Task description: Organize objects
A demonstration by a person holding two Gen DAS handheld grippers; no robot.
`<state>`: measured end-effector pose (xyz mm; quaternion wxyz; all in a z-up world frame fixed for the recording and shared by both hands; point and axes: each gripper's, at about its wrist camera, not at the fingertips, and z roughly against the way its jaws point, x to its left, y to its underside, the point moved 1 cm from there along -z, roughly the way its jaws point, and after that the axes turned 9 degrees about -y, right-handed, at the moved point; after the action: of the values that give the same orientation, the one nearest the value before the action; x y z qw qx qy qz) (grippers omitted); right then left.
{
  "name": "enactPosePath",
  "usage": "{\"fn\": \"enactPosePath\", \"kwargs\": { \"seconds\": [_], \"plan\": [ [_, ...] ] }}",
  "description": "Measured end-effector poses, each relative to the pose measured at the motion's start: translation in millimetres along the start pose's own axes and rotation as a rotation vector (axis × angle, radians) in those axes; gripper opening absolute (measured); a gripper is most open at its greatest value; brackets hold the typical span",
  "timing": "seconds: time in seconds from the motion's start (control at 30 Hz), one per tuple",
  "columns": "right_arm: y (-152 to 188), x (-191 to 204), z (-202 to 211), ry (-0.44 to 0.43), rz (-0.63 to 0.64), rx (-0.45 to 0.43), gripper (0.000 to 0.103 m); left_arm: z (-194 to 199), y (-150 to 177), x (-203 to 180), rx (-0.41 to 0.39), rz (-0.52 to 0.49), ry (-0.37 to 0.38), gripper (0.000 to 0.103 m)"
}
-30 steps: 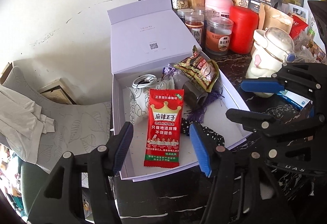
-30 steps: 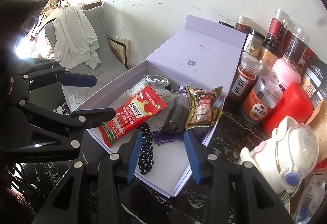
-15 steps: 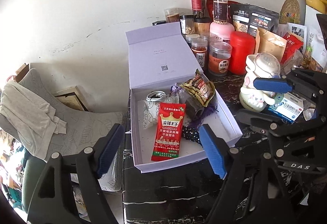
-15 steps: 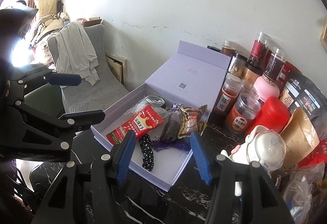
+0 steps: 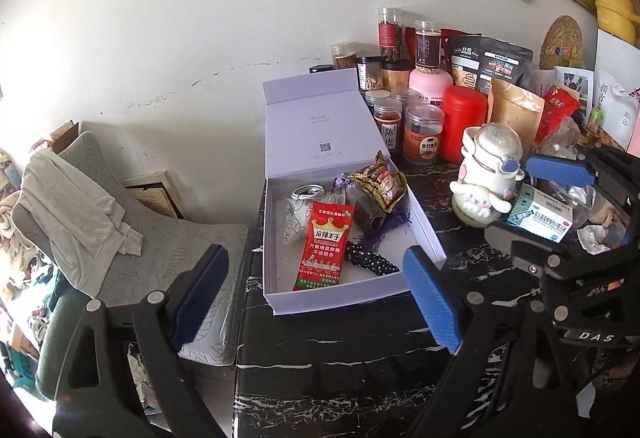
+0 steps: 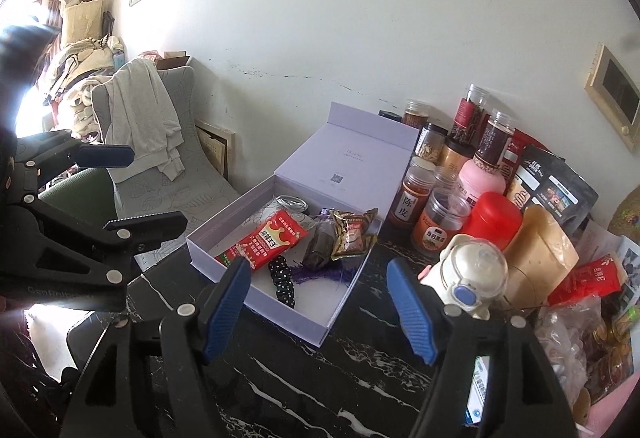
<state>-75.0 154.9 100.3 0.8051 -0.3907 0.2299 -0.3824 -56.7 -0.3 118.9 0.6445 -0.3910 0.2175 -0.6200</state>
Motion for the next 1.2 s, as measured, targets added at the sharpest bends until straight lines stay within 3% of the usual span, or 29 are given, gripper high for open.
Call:
{"fn": "enactPosePath", "kwargs": {
  "seconds": [0.3, 0.83, 1.2],
  "plan": [
    [28.9, 8.1, 14.8, 0.006, -0.042, 0.008, 0.075, 20.3, 31.3, -4.6, 0.032, 0.027, -0.010, 0.090],
    [77.6, 19.0, 11.1, 0.024, -0.099, 0.054, 0.075, 7.7, 92.6, -11.2, 0.116, 0.069, 0.017, 0.090],
    [89.2, 24.5, 4.6, 0.019, -0.115, 0.063, 0.075, -5.9, 110.4, -10.9, 0.178, 0.075, 0.025, 0.090]
  ]
}}
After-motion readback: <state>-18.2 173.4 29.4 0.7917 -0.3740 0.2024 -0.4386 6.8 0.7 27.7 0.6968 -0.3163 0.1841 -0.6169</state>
